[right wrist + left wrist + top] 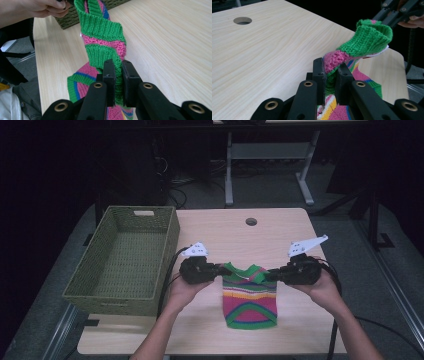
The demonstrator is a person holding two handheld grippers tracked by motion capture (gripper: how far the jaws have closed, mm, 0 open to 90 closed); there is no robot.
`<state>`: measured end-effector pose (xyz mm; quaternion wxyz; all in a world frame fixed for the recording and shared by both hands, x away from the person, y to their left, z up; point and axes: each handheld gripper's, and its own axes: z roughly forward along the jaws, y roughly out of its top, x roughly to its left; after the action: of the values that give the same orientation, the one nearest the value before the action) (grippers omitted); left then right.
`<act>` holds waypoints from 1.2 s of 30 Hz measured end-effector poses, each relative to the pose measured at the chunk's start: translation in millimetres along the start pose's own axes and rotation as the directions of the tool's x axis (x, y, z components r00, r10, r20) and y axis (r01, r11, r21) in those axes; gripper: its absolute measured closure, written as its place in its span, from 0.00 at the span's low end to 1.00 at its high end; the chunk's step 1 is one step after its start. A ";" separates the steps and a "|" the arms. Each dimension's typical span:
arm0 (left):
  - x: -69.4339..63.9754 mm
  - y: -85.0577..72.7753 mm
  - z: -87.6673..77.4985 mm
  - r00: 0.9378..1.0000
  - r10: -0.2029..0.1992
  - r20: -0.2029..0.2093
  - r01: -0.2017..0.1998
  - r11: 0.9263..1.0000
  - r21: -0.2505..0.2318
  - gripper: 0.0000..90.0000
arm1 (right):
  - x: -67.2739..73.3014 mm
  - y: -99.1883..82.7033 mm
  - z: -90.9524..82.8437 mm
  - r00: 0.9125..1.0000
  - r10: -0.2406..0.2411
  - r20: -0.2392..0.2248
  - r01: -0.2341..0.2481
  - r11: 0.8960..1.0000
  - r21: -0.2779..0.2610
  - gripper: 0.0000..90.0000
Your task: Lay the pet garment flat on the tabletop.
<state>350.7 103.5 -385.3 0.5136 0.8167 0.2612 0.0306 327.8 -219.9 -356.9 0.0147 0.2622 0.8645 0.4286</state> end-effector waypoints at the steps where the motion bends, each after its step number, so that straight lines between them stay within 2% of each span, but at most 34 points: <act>1: 1.2 0.8 1.1 1.000 0.001 -0.005 -0.001 1.000 0.005 0.90 | -3.9 -0.6 2.4 1.000 -0.003 0.007 0.003 1.000 0.006 0.91; 4: 7.4 4.9 8.8 1.000 0.006 -0.031 -0.005 0.999 0.036 0.90 | -14.1 -2.9 6.6 0.999 0.032 0.022 -0.032 0.999 0.006 0.91; 6: 9.3 5.5 11.2 0.999 0.001 -0.033 0.000 0.999 0.040 0.90 | -16.3 -3.5 7.2 0.999 0.035 0.026 -0.035 0.999 0.003 0.91; 8: 13.6 6.9 16.2 0.999 0.002 -0.047 0.001 0.998 0.056 0.90 | -26.1 -4.7 9.2 0.998 0.061 0.024 -0.061 0.998 -0.005 0.91; 9: 20.6 8.3 23.4 0.996 -0.004 -0.084 0.009 0.999 0.053 0.90 | -33.0 -3.9 10.7 0.997 0.069 0.031 -0.069 0.998 -0.009 0.91; 10: 20.6 8.3 23.4 0.996 -0.004 -0.084 0.009 0.999 0.053 0.86 | -33.0 -3.9 10.7 0.997 0.069 0.031 -0.069 0.998 -0.009 0.91; 11: 32.3 10.8 35.8 0.970 -0.029 -0.242 0.046 0.997 0.065 0.72 | -53.0 1.5 15.8 0.990 0.114 0.081 -0.111 0.993 -0.039 0.84; 12: 32.3 10.8 35.8 0.970 -0.029 -0.242 0.046 0.997 0.065 0.61 | -53.0 1.5 15.8 0.990 0.114 0.081 -0.111 0.993 -0.039 0.84; 13: 42.4 10.8 42.0 0.954 -0.080 -0.290 0.104 0.992 0.065 0.61 | -63.7 3.2 18.0 0.984 0.153 0.095 -0.146 0.986 -0.075 0.75; 14: 47.1 9.6 44.4 0.951 -0.109 -0.291 0.131 0.990 0.057 0.60 | -82.0 4.9 21.1 0.971 0.225 0.081 -0.214 0.968 -0.133 0.68; 15: 50.5 7.4 46.9 0.942 -0.133 -0.308 0.153 0.987 0.042 0.58 | -90.9 5.7 22.7 0.962 0.259 0.084 -0.244 0.957 -0.156 0.64; 16: 52.4 4.5 47.6 0.934 -0.143 -0.327 0.163 0.986 0.032 0.55 | -99.2 5.7 24.1 0.948 0.302 0.105 -0.281 0.944 -0.175 0.61; 17: 53.3 2.4 47.6 0.935 -0.146 -0.324 0.164 0.986 0.029 0.53 | -105.3 4.3 25.5 0.937 0.325 0.127 -0.299 0.935 -0.190 0.59; 18: 53.7 0.5 48.3 0.935 -0.150 -0.320 0.166 0.986 0.022 0.51 | -107.1 2.6 26.3 0.932 0.333 0.141 -0.306 0.934 -0.186 0.58; 19: 54.9 -0.7 47.4 0.935 -0.131 -0.329 0.154 0.987 0.044 0.48 | -106.1 -1.5 30.1 0.931 0.337 0.141 -0.314 0.935 -0.163 0.57; 21: 56.3 -4.0 45.2 0.941 -0.140 -0.308 0.165 0.985 0.053 0.48 | -100.7 -5.2 35.9 0.940 0.309 0.148 -0.293 0.948 -0.121 0.57; 22: 56.3 -4.0 45.2 0.941 -0.140 -0.308 0.165 0.985 0.053 0.48 | -97.5 -7.3 39.8 0.942 0.298 0.155 -0.285 0.953 -0.098 0.57; 23: 53.5 -6.1 42.9 0.944 -0.143 -0.299 0.163 0.986 0.044 0.48 | -94.7 -9.7 43.6 0.945 0.291 0.149 -0.283 0.956 -0.077 0.59; 24: 53.5 -6.1 42.9 0.944 -0.143 -0.299 0.163 0.986 0.044 0.50 | -94.7 -9.7 43.6 0.945 0.291 0.149 -0.283 0.956 -0.077 0.59; 25: 49.8 -8.6 41.3 0.951 -0.130 -0.282 0.150 0.987 0.052 0.51 | -88.6 -15.1 51.8 0.955 0.266 0.129 -0.262 0.964 -0.045 0.63; 26: 49.8 -8.6 41.3 0.951 -0.130 -0.282 0.150 0.987 0.052 0.53 | -88.6 -15.1 51.8 0.955 0.266 0.129 -0.262 0.964 -0.045 0.63; 27: 46.9 -11.4 39.9 0.958 -0.118 -0.262 0.143 0.986 0.081 0.56 | -81.5 -18.0 61.4 0.964 0.238 0.114 -0.242 0.970 0.024 0.67; 28: 46.0 -13.3 40.1 0.960 -0.118 -0.252 0.144 0.986 0.086 0.58 | -78.1 -19.2 65.0 0.969 0.216 0.121 -0.223 0.974 0.050 0.68; 29: 46.0 -13.3 40.1 0.960 -0.118 -0.252 0.144 0.986 0.086 0.60 | -78.1 -19.2 65.0 0.969 0.216 0.121 -0.223 0.974 0.050 0.68; 30: 44.2 -17.0 40.3 0.966 -0.118 -0.229 0.146 0.983 0.108 0.61 | -73.5 -21.8 70.5 0.975 0.203 0.094 -0.211 0.975 0.075 0.69; 32: 42.7 -18.9 40.6 0.968 -0.118 -0.223 0.146 0.983 0.112 0.63 | -72.4 -22.4 71.6 0.975 0.203 0.085 -0.210 0.975 0.079 0.70; 33: 39.9 -22.3 40.8 0.972 -0.113 -0.205 0.140 0.982 0.123 0.66 | -70.4 -23.5 73.6 0.978 0.202 0.058 -0.207 0.974 0.093 0.72; 34: 39.9 -22.3 40.8 0.972 -0.113 -0.205 0.140 0.982 0.123 0.69 | -70.4 -23.5 73.6 0.978 0.202 0.058 -0.207 0.974 0.093 0.72; 36: 35.2 -26.7 42.5 0.979 -0.102 -0.178 0.129 0.980 0.151 0.76 | -68.6 -23.4 73.8 0.979 0.194 0.055 -0.199 0.974 0.107 0.79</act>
<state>384.0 93.7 -435.8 0.4226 0.8334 0.3527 0.0486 395.0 -209.3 -434.7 -0.0234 0.3565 0.8563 0.3729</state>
